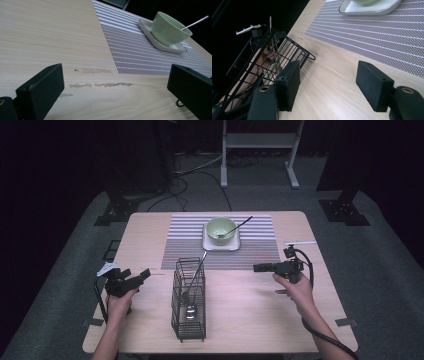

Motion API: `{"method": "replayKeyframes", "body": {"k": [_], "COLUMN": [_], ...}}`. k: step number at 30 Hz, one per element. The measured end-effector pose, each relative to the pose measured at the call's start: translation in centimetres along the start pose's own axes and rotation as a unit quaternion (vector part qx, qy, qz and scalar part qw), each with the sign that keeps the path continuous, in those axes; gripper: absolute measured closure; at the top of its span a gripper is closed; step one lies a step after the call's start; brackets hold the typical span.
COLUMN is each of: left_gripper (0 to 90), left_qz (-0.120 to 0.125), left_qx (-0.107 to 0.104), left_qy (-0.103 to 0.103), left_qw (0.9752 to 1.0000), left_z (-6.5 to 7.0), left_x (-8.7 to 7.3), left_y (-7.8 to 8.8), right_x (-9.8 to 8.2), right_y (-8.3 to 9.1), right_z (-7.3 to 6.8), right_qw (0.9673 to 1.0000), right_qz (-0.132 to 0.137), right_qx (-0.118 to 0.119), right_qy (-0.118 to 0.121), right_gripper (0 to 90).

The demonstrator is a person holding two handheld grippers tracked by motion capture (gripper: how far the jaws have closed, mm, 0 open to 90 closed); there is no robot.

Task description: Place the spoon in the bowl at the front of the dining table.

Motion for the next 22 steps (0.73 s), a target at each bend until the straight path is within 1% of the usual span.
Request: {"method": "replayKeyframes", "body": {"k": [6, 10, 12, 15, 17, 19, 20, 22], "left_gripper": [0.0, 0.0, 0.0, 0.0, 0.0, 0.0, 0.0, 0.0], "left_qz": [-0.001, -0.001, -0.001, 0.000, 0.001, 0.002, 0.002, 0.002], "left_qx": [0.000, 0.000, 0.000, 0.000, -0.001, -0.001, -0.001, -0.002], "left_qy": [0.000, 0.002, 0.002, 0.004, 0.005, 0.005, 0.005, 0.007], "left_qw": [1.0000, 1.0000, 1.0000, 1.0000, 1.0000, 1.0000, 1.0000, 1.0000], "left_z": [0.0, 0.0, 0.0, 0.0, 0.0, 0.0, 0.0, 0.0], "left_x": [-0.1, -0.1, -0.1, 0.0, 0.0, 0.0, 0.0, 0.1], "left_y": [-0.1, -0.1, -0.1, -0.1, -0.1, -0.1, -0.1, -0.1], "right_x": [-1.2, -1.8, -2.0, -2.4, -2.6, -3.3, -3.3, -4.0], "right_y": [-0.1, -0.1, -0.2, -0.2, -0.2, -0.4, -0.4, -0.4], "right_z": [0.1, 0.0, 0.0, -0.2, -0.2, -0.1, -0.1, 0.1], "right_qw": [1.0000, 1.0000, 0.9999, 0.9999, 0.9999, 0.9999, 0.9999, 0.9998], "right_qz": [-0.004, -0.004, -0.004, -0.007, -0.009, -0.005, -0.005, -0.004], "right_qx": [-0.002, 0.007, 0.009, 0.008, 0.009, 0.012, 0.012, 0.017], "right_qy": [0.005, -0.001, 0.001, 0.005, 0.003, 0.010, 0.010, 0.007], "right_gripper": [34.0, 33.6, 33.4, 33.2, 33.1, 32.7, 32.7, 32.7]}}
Point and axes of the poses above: each handheld gripper's, and its own axes: y roughly backward along the jaws, x roughly out of its top, z roughly to its right, the point moved 7 cm from there along -y, roughly forward along the jaws, and after that the axes turned 12 degrees about -y, right-handed, at the moved point
